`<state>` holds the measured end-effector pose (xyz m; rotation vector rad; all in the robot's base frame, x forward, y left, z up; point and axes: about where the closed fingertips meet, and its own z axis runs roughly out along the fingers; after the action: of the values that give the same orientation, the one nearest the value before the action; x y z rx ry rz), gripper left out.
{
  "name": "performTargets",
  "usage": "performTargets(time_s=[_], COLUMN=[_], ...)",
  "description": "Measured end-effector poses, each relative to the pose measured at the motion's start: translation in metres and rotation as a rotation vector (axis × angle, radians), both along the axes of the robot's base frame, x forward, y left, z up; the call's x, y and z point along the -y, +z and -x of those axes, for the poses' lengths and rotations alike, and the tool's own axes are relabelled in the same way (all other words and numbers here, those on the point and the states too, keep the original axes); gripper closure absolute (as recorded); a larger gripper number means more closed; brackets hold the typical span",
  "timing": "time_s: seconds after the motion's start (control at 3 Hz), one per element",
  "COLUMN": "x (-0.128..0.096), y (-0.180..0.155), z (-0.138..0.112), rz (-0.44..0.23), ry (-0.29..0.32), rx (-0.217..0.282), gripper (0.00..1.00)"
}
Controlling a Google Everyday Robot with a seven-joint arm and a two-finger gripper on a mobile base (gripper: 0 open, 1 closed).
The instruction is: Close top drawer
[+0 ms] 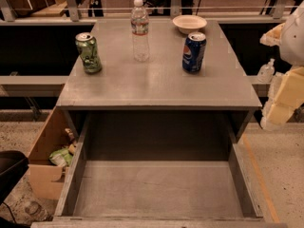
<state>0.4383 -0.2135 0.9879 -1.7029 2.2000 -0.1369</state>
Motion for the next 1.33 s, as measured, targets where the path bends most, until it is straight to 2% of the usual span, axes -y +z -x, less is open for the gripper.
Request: performTargets(time_s=[0.33, 0.67, 1.0, 1.33], x=[0.0, 0.009, 0.029, 0.056], y=[0.0, -0.009, -0.021, -0.061], z=[0.0, 0.011, 0.041, 0.093], rz=[0.0, -0.048, -0.074, -0.125], ry=[0.0, -0.035, -0.07, -0.158], rx=[0.0, 0.023, 0.071, 0.05], gripper=[0.0, 0.0, 0.0, 0.01])
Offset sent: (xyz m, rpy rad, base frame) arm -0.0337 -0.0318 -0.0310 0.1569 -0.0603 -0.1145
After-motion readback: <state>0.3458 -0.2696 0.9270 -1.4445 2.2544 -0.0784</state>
